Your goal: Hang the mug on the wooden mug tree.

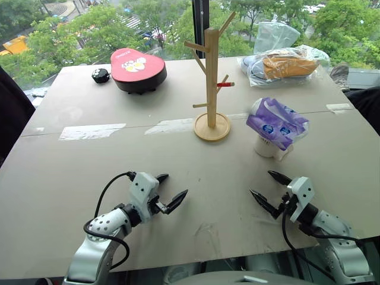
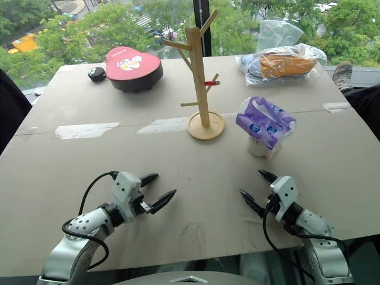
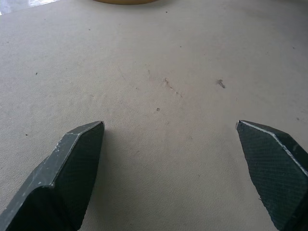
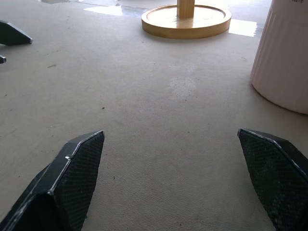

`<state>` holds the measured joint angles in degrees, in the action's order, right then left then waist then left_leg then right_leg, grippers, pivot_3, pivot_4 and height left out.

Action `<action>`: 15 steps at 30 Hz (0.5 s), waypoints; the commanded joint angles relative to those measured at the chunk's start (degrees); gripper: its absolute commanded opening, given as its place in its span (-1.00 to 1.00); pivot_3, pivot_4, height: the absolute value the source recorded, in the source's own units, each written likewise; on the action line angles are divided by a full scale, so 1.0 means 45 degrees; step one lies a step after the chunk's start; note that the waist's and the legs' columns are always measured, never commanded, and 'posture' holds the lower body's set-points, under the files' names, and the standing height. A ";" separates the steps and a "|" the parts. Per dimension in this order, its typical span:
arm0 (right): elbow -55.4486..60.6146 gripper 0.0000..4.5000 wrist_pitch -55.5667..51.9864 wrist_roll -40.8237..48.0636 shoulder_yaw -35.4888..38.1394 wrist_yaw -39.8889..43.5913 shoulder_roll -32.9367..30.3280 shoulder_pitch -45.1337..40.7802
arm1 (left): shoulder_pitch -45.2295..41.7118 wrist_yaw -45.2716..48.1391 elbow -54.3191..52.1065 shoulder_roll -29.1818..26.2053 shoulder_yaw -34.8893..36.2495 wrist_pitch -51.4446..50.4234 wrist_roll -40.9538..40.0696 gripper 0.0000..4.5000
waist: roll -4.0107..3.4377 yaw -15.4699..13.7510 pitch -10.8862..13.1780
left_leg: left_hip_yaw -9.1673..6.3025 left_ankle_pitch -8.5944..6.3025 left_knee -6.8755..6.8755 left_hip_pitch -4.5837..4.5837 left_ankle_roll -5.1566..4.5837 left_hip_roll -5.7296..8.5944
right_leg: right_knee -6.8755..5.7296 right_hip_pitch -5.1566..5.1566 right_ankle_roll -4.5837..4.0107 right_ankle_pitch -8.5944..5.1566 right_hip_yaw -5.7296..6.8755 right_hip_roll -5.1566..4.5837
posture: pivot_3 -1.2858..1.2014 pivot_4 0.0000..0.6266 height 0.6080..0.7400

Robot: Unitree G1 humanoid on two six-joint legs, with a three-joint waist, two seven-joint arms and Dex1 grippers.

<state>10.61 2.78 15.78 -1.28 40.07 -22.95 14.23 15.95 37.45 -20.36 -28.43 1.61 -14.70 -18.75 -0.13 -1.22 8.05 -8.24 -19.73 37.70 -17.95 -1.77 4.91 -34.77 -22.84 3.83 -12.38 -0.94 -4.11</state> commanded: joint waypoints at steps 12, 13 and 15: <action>-0.0043 1.00 -0.0031 0.0119 0.0355 -0.0083 -0.0314 0.0312 | 0.0168 0.0447 0.0744 0.0179 -0.0568 0.0001 0.0096 1.00 | -0.0003 -0.0062 -0.0001 | 0.0000 0.0001 0.0000 0.0000 -0.0001 0.0003 | -0.0001 0.0001 0.0001 0.0000 0.0001 -0.0002 | 0.03 -0.52 1.00; -0.0030 1.00 -0.0027 0.0125 0.0359 -0.0078 -0.0329 0.0323 | 0.0166 0.0457 0.0752 0.0184 -0.0572 0.0010 0.0103 1.00 | -0.0003 -0.0069 -0.0001 | 0.0000 0.0001 0.0000 0.0000 -0.0001 0.0003 | -0.0001 0.0001 0.0001 0.0000 0.0001 -0.0002 | 0.03 -0.52 1.00; 0.0241 1.00 0.0158 -0.0202 0.0143 0.0137 -0.0625 0.0378 | 0.0129 0.0511 0.0748 0.0203 -0.0595 0.0025 0.0077 1.00 | -0.0005 -0.0085 -0.0001 | 0.0000 0.0002 0.0000 0.0000 -0.0003 0.0003 | -0.0001 0.0000 0.0000 0.0000 0.0001 0.0000 | 0.03 -0.52 1.00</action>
<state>10.94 3.02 15.87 -1.16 40.12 -24.58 14.82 15.44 38.59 -18.93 -27.69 1.60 -13.25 -18.76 -0.15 -1.60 8.04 -8.24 -19.71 37.70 -17.96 -1.78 4.93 -34.77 -22.84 3.82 -12.38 -0.93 -4.11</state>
